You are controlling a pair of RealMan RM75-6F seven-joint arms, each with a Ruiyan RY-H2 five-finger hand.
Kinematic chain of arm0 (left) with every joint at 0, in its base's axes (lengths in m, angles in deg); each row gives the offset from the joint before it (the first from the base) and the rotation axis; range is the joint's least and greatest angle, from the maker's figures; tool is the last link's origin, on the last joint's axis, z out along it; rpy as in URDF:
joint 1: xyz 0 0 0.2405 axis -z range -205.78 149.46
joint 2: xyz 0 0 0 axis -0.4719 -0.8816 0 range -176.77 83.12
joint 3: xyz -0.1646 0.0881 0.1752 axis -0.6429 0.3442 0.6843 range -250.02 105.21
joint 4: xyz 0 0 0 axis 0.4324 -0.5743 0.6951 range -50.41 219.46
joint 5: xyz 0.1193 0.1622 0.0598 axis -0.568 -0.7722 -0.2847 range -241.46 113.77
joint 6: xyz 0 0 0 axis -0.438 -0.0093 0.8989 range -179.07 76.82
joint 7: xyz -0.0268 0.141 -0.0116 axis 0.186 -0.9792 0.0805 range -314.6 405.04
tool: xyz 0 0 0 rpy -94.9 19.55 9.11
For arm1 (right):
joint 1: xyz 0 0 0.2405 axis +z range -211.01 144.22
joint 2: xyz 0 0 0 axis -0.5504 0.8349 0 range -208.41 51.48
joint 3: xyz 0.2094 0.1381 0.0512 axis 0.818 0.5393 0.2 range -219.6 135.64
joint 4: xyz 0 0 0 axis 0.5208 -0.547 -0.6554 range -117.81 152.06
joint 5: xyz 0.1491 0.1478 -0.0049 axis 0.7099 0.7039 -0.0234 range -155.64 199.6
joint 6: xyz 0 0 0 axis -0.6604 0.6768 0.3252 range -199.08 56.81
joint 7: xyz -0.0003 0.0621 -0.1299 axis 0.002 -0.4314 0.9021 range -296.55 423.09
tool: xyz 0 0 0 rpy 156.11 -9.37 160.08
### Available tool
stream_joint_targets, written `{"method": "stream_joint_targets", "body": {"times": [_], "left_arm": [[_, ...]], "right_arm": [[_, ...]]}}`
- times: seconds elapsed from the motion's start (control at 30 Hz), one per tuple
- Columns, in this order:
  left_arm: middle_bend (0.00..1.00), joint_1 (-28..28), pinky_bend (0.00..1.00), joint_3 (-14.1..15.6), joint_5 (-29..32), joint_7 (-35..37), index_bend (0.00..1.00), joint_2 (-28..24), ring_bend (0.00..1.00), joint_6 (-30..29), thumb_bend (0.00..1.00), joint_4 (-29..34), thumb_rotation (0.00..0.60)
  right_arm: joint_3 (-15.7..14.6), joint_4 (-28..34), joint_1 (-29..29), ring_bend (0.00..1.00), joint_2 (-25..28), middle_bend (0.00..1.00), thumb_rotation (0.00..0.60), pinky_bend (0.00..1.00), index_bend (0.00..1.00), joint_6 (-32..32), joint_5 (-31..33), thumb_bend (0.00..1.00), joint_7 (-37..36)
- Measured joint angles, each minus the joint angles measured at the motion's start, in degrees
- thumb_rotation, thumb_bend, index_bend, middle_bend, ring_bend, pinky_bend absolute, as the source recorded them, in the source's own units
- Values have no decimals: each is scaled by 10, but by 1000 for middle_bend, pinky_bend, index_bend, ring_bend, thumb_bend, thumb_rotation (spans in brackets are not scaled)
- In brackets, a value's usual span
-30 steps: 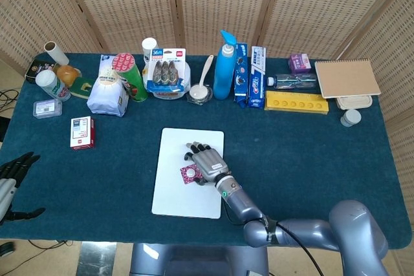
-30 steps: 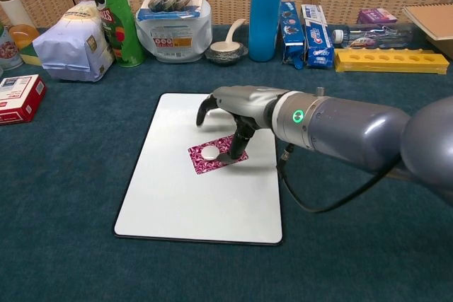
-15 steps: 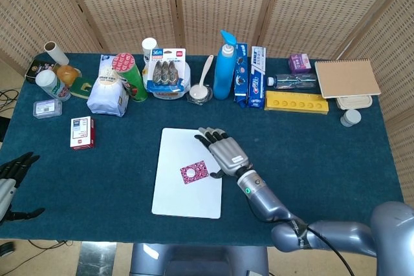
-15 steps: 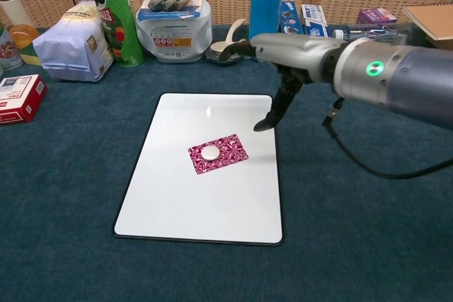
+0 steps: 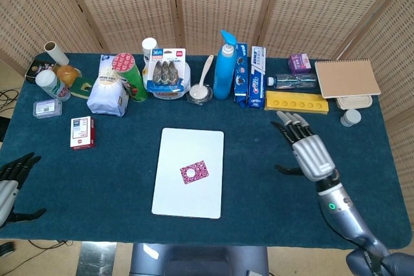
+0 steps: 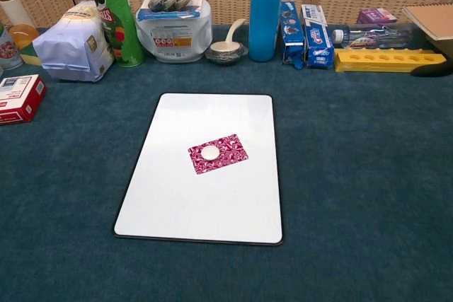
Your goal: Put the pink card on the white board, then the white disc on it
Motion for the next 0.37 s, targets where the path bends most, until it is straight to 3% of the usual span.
{"method": "stream_joint_targets", "body": {"times": [0.13, 0.37], "left_arm": [[0, -4, 47, 2, -1, -14, 0, 4, 0, -6, 77, 4, 600], [0, -11, 47, -1, 1, -23, 0, 9, 0, -23, 77, 5, 600]], "right_arm": [[-15, -23, -46, 0, 22, 0, 587, 0, 51, 47, -13, 0, -52], [-38, -33, -154, 0, 61, 0, 587, 0, 50, 154, -33, 0, -72]]}}
